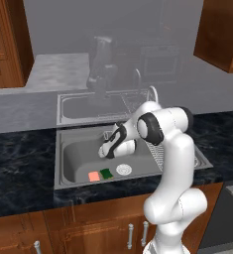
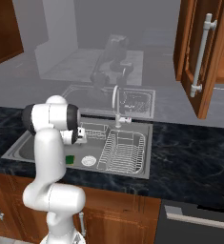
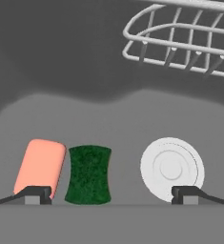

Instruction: Pick up the sponge and bar soap from the sink, and place them back in the cabinet, and close the cabinet doors.

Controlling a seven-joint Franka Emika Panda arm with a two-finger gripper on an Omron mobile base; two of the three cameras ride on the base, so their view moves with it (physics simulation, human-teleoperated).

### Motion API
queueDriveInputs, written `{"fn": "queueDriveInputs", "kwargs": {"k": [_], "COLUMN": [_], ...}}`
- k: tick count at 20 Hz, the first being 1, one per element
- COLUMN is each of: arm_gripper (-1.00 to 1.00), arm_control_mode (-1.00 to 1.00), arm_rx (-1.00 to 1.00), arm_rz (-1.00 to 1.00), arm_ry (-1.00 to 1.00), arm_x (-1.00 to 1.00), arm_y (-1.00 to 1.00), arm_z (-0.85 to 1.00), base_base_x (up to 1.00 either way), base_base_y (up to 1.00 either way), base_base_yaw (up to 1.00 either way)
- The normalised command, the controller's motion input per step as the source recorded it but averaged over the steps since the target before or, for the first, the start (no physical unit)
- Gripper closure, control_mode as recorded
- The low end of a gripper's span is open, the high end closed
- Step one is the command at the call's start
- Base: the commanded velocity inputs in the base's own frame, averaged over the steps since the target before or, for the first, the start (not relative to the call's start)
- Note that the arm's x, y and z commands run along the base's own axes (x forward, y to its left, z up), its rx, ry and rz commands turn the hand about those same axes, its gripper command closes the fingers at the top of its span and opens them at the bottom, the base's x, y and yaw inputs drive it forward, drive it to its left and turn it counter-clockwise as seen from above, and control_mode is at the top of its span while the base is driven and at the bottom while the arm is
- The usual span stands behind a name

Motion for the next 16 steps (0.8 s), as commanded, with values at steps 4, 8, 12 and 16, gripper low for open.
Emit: {"fn": "queueDriveInputs", "kwargs": {"k": [4,8,12,16], "arm_gripper": [-1.0,-1.0,-1.0,-1.0], "arm_control_mode": [-1.0,-1.0,-1.0,-1.0], "arm_rx": [0.0,0.0,0.0,0.0], "arm_rz": [0.0,0.0,0.0,0.0], "arm_ry": [0.0,0.0,0.0,0.0], "arm_x": [0.08,0.05,0.04,0.06], "arm_y": [0.02,0.03,0.05,0.06], "arm_z": [-0.14,-0.13,-0.13,-0.13], "base_base_x": [0.0,0.0,0.0,0.0], "base_base_y": [0.0,0.0,0.0,0.0], "base_base_yaw": [0.0,0.0,0.0,0.0]}}
